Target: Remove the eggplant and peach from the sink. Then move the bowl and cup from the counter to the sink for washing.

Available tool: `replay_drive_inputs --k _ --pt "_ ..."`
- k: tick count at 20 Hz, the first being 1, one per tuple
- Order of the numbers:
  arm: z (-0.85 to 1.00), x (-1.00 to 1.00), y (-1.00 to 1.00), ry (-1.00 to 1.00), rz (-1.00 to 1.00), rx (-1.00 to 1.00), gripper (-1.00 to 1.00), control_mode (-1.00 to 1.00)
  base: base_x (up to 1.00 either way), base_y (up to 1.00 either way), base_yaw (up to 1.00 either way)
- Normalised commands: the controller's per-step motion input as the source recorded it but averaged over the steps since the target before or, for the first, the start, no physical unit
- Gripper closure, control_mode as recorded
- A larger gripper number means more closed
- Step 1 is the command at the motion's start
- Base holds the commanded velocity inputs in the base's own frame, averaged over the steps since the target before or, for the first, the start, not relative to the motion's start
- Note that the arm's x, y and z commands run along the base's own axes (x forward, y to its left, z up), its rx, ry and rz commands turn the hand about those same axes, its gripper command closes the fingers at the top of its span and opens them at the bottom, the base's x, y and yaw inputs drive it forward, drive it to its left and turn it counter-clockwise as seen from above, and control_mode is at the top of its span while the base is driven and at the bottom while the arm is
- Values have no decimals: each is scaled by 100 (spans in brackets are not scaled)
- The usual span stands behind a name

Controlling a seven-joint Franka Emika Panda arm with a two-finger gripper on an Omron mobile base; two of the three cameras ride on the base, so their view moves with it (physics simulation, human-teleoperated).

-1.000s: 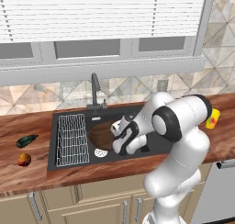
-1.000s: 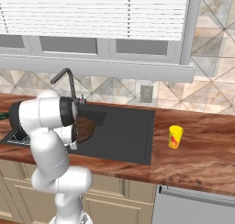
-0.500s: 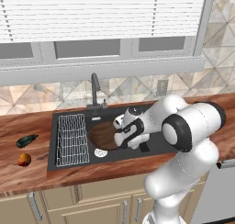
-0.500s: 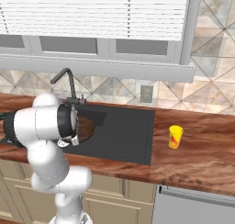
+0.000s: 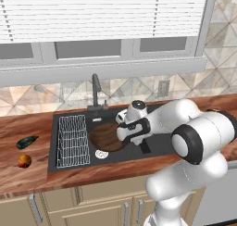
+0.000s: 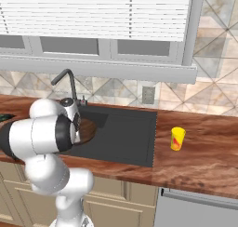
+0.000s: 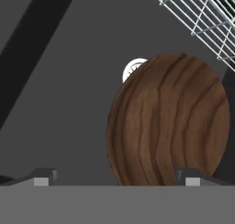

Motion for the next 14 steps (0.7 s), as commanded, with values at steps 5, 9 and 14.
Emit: replay_drive_inputs --k 5,9,14 --pt "34 -6 -2 0 0 0 -100 -100 0 0 0" --pt "31 -12 -5 0 0 0 -100 -100 0 0 0" --pt "25 -15 -13 0 0 0 -100 -100 0 0 0"
